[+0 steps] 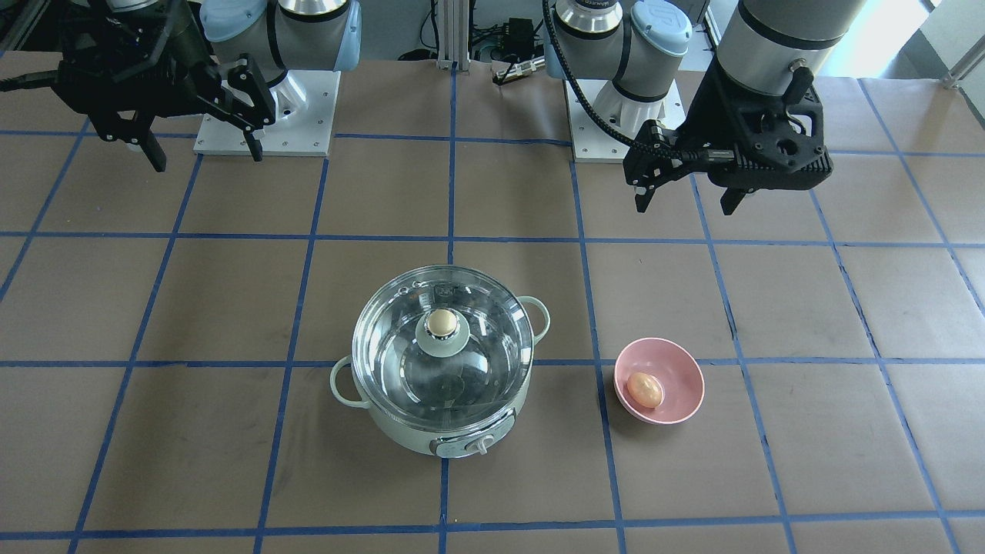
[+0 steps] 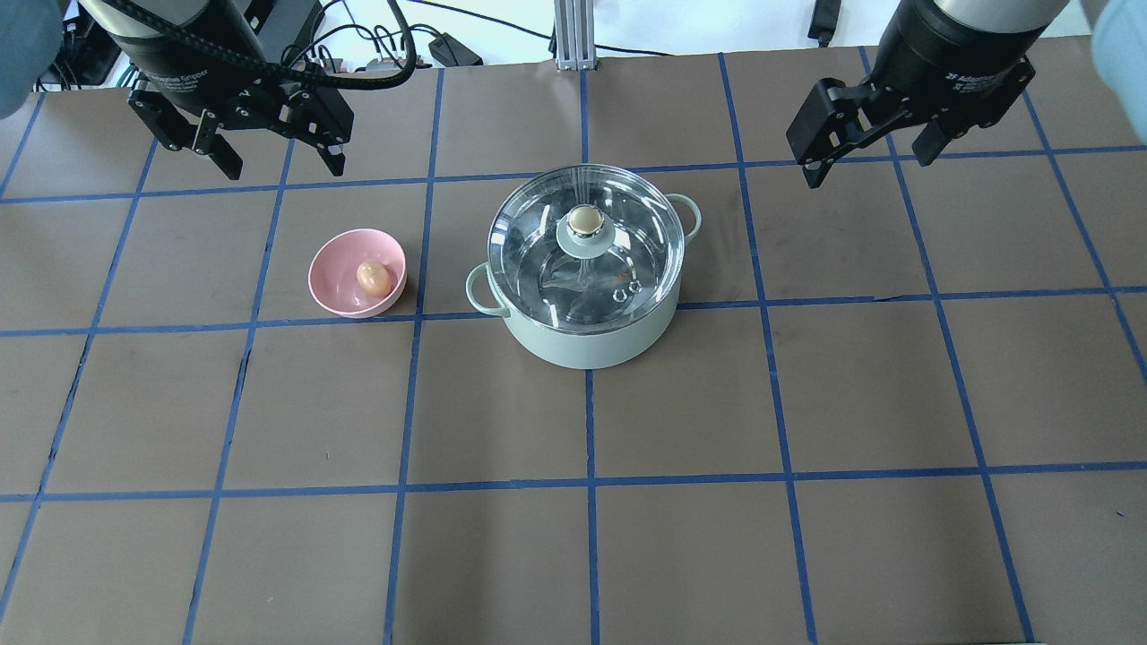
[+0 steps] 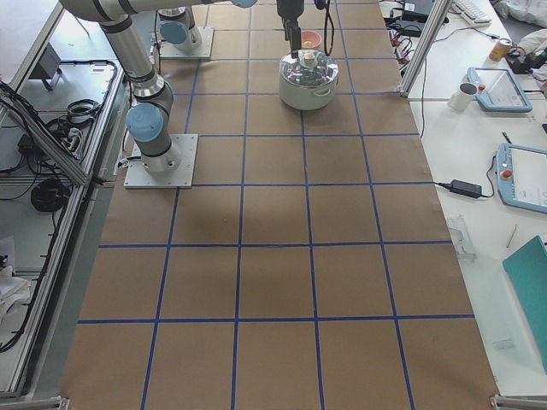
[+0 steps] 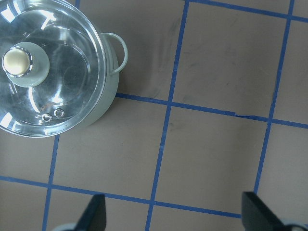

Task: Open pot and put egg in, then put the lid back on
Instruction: 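Reach the left gripper to the egg while the right descends to the lid knob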

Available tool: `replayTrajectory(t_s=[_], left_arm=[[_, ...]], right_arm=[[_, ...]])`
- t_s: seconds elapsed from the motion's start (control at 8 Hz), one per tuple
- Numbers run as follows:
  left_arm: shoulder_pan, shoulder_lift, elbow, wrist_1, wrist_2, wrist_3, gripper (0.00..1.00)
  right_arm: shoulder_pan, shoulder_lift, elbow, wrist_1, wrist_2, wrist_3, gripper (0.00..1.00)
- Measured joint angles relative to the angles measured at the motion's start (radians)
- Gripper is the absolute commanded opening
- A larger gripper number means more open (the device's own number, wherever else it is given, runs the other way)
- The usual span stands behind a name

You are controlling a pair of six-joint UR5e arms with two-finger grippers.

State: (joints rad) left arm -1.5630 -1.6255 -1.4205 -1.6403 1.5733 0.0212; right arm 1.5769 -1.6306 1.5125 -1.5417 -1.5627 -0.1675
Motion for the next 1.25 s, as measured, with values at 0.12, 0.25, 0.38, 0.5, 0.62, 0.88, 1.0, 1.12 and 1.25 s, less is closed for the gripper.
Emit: replayTrajectory(t_s=[0.12, 0.25, 0.38, 0.5, 0.62, 0.88, 1.0, 1.12, 1.25], left_arm=[[0.000, 0.000, 0.000, -0.001, -0.001, 0.000, 1.00], [0.000, 0.001, -0.001, -0.001, -0.001, 0.000, 1.00], [0.001, -0.001, -0.001, -0.001, -0.001, 0.000, 1.00], [0.005, -0.009, -0.002, -0.002, 0.001, 0.002, 1.00], [0.011, -0.029, -0.008, 0.000, 0.002, 0.008, 1.00], [0.017, -0.104, -0.064, 0.047, 0.005, 0.012, 1.00], [0.018, -0.149, -0.110, 0.129, 0.005, 0.017, 1.00], [0.018, -0.195, -0.156, 0.222, 0.006, 0.031, 1.00], [0.022, -0.239, -0.182, 0.282, 0.009, 0.042, 1.00]], right_arm=[[0.000, 0.000, 0.000, 0.000, 0.000, 0.000, 1.00], [0.000, 0.000, 0.000, 0.001, 0.000, 0.000, 1.00], [0.000, 0.000, 0.000, 0.001, 0.001, 0.002, 1.00], [0.001, 0.001, -0.003, 0.000, 0.002, 0.015, 1.00], [0.003, 0.011, -0.009, -0.006, 0.008, 0.059, 1.00], [0.054, 0.078, -0.026, -0.076, 0.016, 0.201, 1.00], [0.104, 0.120, -0.031, -0.127, 0.017, 0.272, 1.00], [0.155, 0.172, -0.032, -0.195, 0.016, 0.359, 1.00], [0.206, 0.229, -0.033, -0.269, 0.011, 0.430, 1.00]])
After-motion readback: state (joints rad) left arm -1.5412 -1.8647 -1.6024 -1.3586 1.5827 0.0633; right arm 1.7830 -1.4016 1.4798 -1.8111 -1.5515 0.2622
